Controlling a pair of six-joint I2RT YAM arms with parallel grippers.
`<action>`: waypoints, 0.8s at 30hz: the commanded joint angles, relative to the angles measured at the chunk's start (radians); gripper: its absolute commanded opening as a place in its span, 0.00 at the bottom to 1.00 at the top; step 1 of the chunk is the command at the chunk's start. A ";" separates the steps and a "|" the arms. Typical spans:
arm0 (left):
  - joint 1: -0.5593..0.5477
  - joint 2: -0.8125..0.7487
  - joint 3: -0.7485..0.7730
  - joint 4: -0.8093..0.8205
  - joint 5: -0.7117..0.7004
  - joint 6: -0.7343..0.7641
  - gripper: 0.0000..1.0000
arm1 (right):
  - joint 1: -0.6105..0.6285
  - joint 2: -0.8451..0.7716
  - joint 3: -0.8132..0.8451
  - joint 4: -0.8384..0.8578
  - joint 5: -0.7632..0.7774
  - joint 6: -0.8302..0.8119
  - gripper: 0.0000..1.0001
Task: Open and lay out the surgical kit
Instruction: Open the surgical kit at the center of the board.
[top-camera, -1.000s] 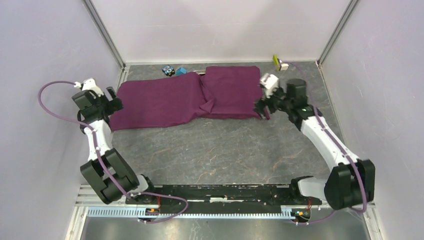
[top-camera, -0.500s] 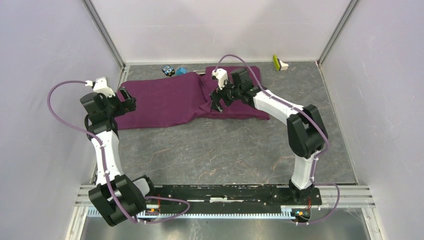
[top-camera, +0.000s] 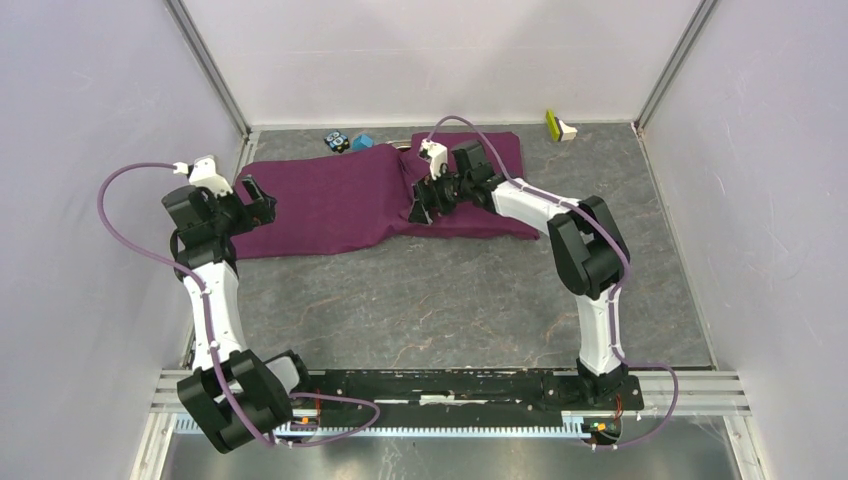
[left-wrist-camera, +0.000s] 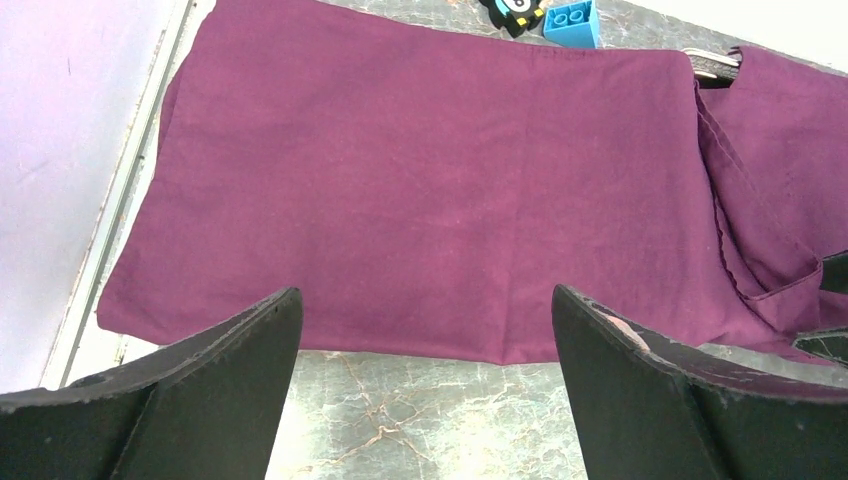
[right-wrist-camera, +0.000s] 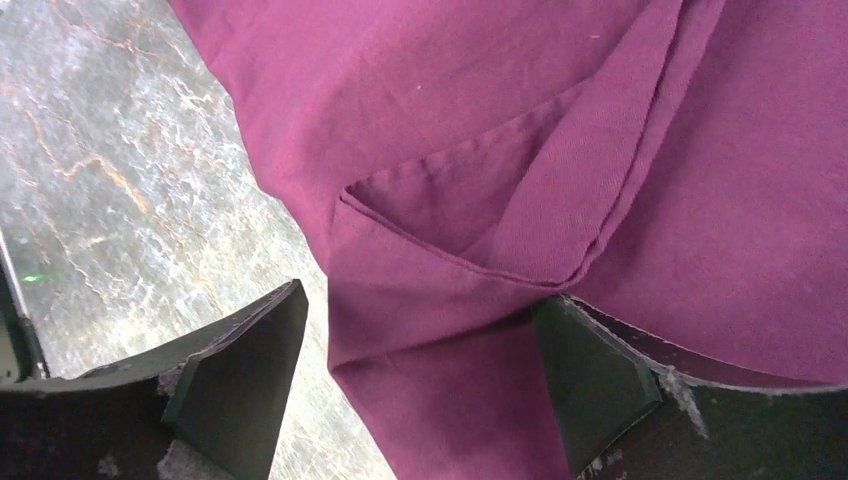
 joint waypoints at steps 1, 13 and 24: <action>-0.002 -0.006 -0.009 0.020 0.026 -0.043 1.00 | 0.002 0.046 0.084 0.051 -0.070 0.049 0.85; -0.002 -0.004 -0.008 0.020 0.035 -0.040 1.00 | -0.014 0.009 0.108 0.015 -0.020 0.022 0.21; -0.008 0.032 0.028 0.025 0.037 -0.014 1.00 | -0.178 -0.338 -0.064 0.051 0.021 0.012 0.00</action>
